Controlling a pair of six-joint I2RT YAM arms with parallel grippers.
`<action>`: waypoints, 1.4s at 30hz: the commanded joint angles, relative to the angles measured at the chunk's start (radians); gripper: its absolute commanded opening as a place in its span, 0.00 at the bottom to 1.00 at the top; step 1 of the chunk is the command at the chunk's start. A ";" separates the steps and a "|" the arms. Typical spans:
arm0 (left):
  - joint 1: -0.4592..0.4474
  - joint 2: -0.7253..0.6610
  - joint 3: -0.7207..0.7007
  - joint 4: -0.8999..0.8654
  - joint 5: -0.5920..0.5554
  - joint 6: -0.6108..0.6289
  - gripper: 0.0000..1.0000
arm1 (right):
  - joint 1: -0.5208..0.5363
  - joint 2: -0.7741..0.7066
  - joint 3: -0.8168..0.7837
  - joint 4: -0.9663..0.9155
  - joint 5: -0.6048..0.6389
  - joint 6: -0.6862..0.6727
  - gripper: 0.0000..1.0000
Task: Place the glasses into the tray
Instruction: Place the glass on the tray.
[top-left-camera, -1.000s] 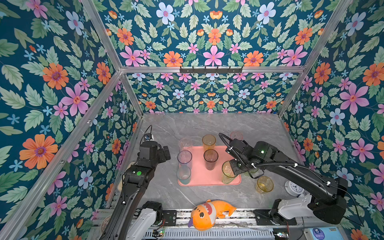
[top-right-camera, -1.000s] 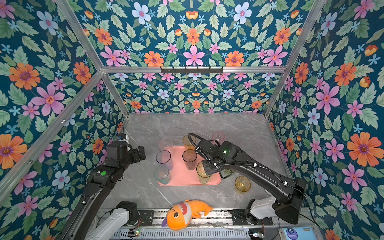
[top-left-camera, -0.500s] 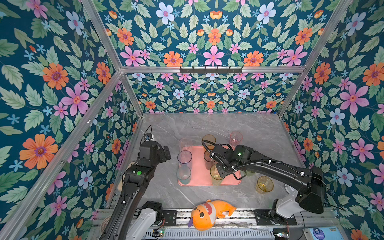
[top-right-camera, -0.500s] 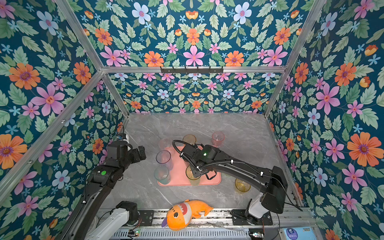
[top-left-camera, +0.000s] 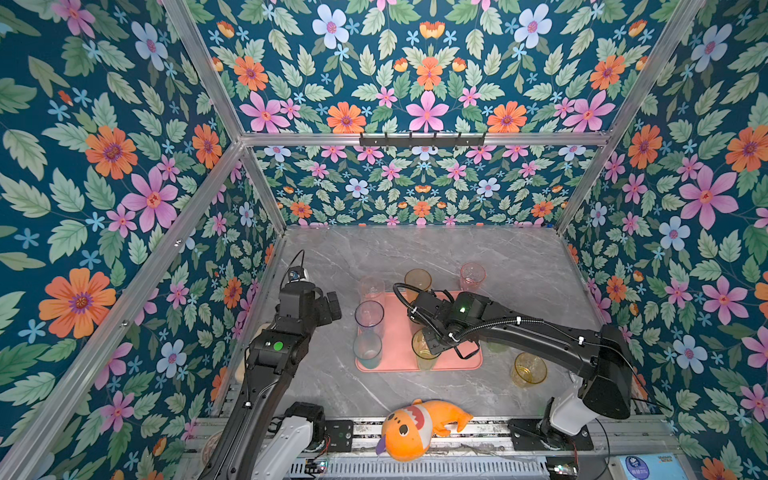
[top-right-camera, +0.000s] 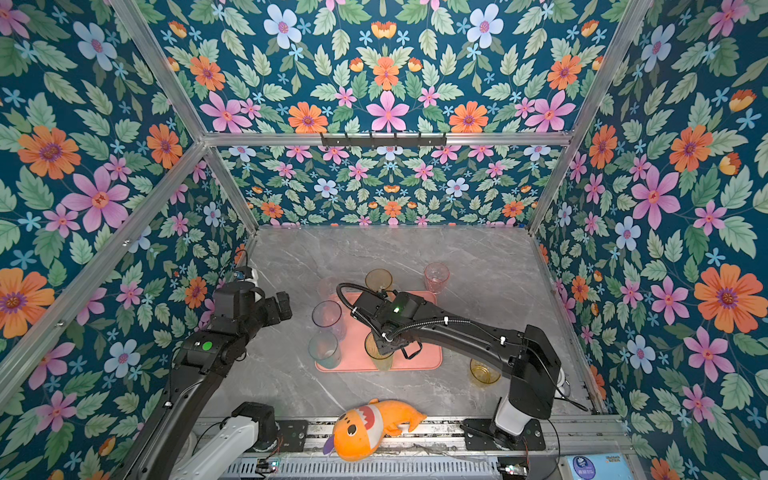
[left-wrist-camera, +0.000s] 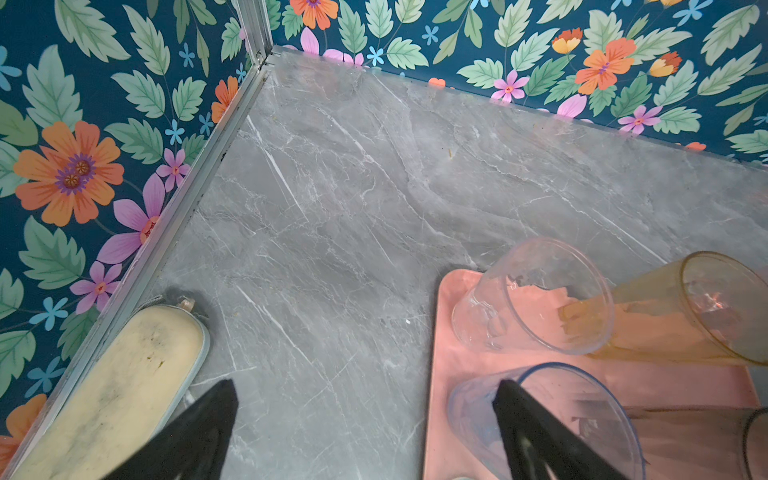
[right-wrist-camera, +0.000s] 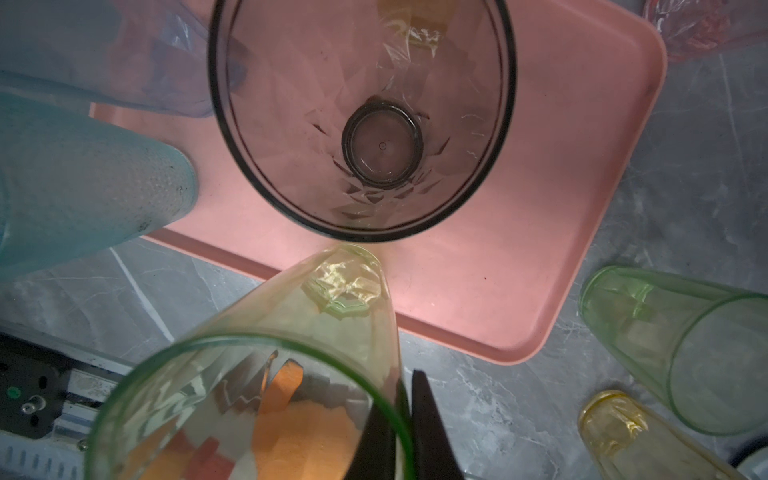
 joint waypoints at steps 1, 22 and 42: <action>0.001 -0.004 -0.002 -0.006 -0.004 -0.002 0.99 | 0.001 -0.002 0.000 0.015 0.031 0.023 0.00; 0.000 -0.008 0.009 -0.016 -0.009 0.004 0.99 | 0.001 0.052 -0.010 0.057 0.019 0.032 0.00; 0.001 0.001 0.011 -0.016 -0.009 0.007 0.99 | 0.001 0.088 0.011 0.037 0.016 0.034 0.04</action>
